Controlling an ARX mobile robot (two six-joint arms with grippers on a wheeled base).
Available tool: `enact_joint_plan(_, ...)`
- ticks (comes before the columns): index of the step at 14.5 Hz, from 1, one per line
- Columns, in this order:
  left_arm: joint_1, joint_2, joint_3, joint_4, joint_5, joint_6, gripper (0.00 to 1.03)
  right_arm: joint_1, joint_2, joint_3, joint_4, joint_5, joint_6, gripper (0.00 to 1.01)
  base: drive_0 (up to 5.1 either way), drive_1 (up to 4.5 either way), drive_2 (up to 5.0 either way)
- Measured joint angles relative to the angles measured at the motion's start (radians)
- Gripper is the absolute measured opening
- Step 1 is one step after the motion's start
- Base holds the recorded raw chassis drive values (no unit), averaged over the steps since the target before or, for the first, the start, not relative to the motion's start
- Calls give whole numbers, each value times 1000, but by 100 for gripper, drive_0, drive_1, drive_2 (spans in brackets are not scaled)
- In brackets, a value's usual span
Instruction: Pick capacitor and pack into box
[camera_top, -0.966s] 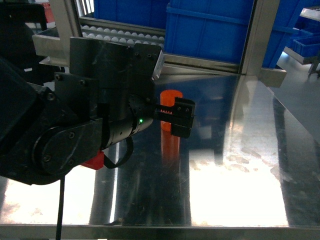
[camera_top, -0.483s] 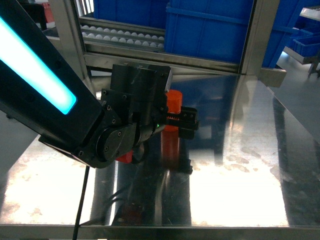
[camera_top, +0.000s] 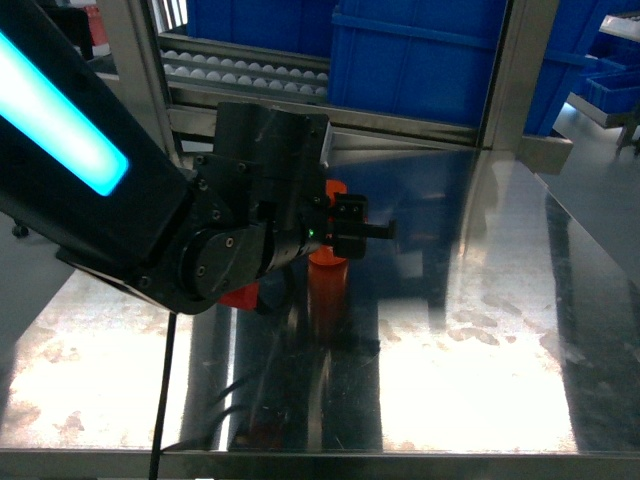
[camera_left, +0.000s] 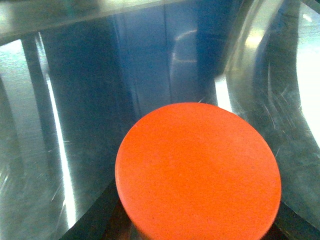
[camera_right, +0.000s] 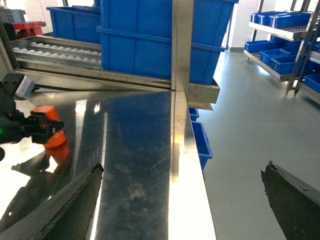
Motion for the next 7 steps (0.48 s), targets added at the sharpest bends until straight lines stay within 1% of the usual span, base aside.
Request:
enact_joint_plan(1, 12, -103, -101, 40, -6, 2, 45, 0, 0, 0, 0, 0, 0, 98, 0, 0, 0)
enact_joint_plan(4, 111, -568, -490, 181, -40, 37, 45, 0, 0, 0, 0, 0, 0, 98, 0, 0, 0)
enact_joint_plan(5, 135, -685, -617, 198, -51, 48, 45, 0, 0, 0, 0, 0, 0, 98, 0, 0, 0)
enact_joint_plan(6, 152, -874, -803, 166, -64, 63, 45, 0, 0, 0, 0, 0, 0, 98, 0, 0, 0)
enact_joint_plan(7, 165, -1036, -916, 116, -74, 82, 45, 0, 0, 0, 0, 0, 0, 98, 0, 0, 0)
